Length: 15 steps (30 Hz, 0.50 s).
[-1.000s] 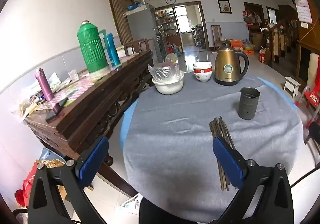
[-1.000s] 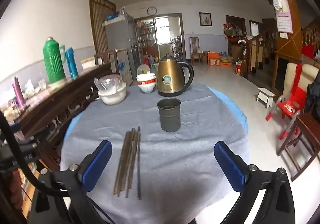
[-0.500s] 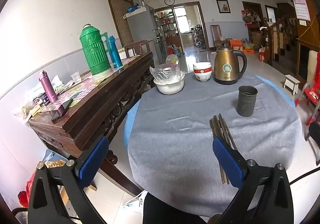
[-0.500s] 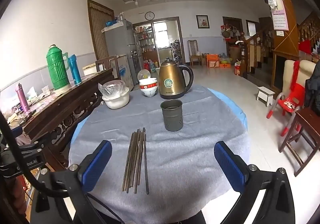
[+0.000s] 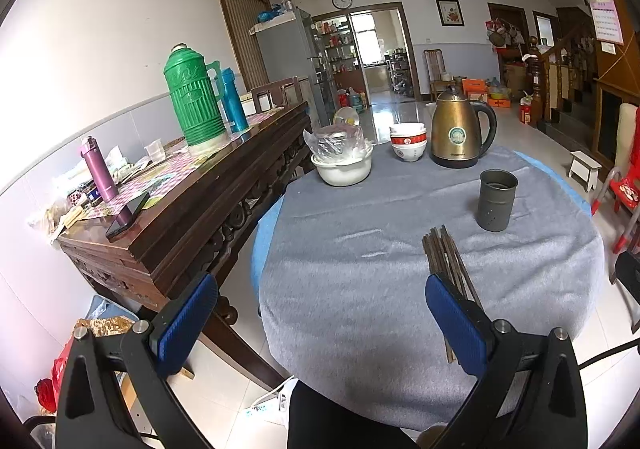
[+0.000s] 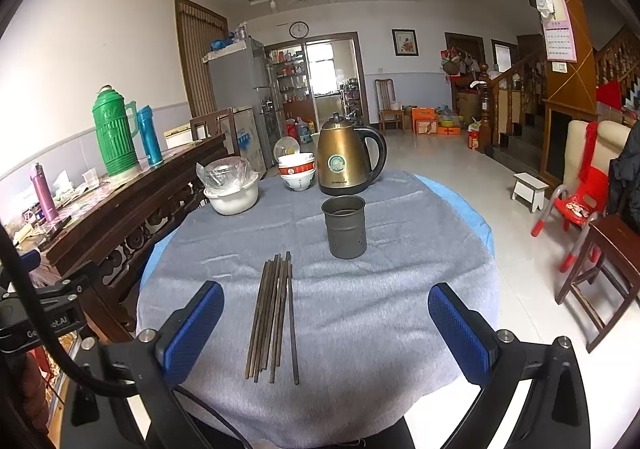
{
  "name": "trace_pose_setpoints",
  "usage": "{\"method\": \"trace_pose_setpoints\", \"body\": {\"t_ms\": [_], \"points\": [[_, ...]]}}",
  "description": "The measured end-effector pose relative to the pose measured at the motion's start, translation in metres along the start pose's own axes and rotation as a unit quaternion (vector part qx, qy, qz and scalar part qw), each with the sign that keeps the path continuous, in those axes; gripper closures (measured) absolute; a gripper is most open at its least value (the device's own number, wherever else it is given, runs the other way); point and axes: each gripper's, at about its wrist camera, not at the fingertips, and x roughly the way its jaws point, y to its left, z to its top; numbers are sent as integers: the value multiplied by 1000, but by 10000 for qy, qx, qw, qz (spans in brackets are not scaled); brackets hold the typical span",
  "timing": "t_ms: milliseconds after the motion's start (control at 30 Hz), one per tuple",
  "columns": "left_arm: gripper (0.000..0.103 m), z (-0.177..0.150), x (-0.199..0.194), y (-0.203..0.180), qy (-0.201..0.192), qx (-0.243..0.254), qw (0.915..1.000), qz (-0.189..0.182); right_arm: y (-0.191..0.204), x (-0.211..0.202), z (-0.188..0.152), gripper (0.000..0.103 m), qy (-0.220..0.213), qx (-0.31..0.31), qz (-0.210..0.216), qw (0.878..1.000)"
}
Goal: Organize utensils
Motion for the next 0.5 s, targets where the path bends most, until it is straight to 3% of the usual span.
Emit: {"method": "trace_pose_setpoints", "body": {"t_ms": [500], "points": [[0,-4,1,3,52,-22,10000,-60,1,-1,-1,0,12,16,-4,10000]]}}
